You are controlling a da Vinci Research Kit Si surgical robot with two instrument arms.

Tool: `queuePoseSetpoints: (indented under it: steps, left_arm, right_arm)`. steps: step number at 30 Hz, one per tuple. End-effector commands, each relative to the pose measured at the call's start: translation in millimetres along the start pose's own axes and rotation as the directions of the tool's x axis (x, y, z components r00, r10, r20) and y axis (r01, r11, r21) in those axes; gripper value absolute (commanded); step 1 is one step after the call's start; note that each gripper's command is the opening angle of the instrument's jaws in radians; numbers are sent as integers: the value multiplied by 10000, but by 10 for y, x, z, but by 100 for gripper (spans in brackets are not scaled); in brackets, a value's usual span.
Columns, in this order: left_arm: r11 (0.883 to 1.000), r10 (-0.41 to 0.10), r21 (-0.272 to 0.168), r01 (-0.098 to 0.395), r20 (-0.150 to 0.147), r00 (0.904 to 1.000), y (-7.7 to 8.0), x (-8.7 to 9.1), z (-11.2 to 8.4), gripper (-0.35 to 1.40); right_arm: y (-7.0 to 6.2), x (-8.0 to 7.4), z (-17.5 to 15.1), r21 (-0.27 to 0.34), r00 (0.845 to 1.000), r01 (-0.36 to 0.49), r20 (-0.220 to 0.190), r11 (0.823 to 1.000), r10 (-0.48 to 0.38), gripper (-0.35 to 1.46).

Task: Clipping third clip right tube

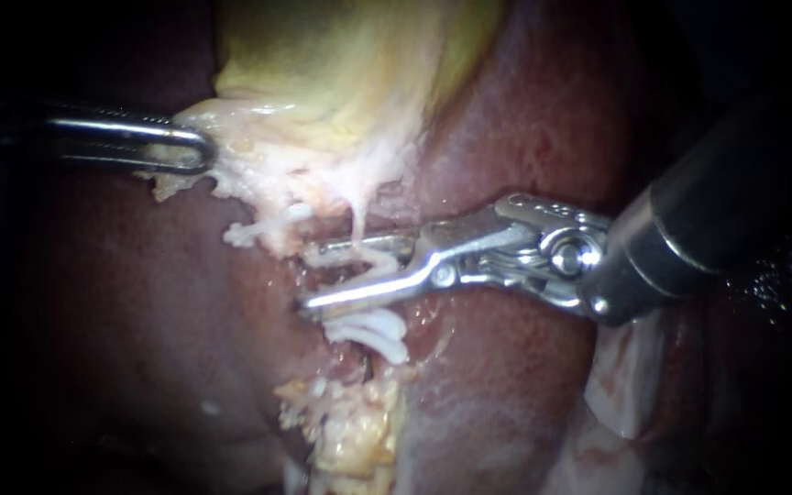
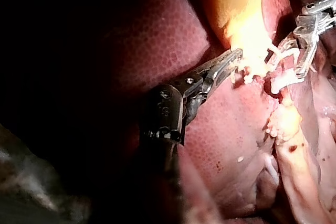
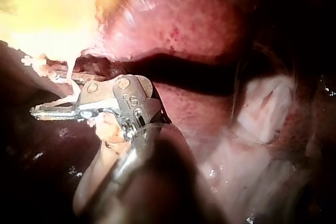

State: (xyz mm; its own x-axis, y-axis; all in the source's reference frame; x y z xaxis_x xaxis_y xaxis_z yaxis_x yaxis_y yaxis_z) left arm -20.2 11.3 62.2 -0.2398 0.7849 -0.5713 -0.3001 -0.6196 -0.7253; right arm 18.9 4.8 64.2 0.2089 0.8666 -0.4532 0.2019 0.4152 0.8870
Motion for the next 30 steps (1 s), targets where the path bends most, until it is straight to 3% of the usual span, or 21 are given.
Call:
queuePoseSetpoints:
  steps: [1,7,14,20,23,30]
  left_arm:
    - [10000,0,-3,0,1,10000,0,0,0,-35]
    - [10000,-1,-2,1,0,10000,0,0,0,-35]
    - [10000,-1,-2,1,0,10000,0,0,0,-35]
    - [10000,-1,-1,1,0,10000,0,0,0,-35]
    - [10000,-1,-2,1,0,10000,-1,0,0,-35]
    - [10000,-2,-1,2,0,10000,-1,0,0,-35]
  right_arm:
    - [-2,2,1,10,10000,1,-72,10000,-1,44]
    - [-7,17,-1,-102,9996,-83,-272,9999,80,40]
    - [-6,28,-10,-341,9988,-159,-464,9993,143,22]
    - [-8,27,-17,-687,9976,-178,-684,9975,131,-10]
    - [-10,24,-21,-913,9964,-256,-831,9955,180,-35]
    - [-8,22,-27,-1175,9949,-293,-994,9926,176,-35]
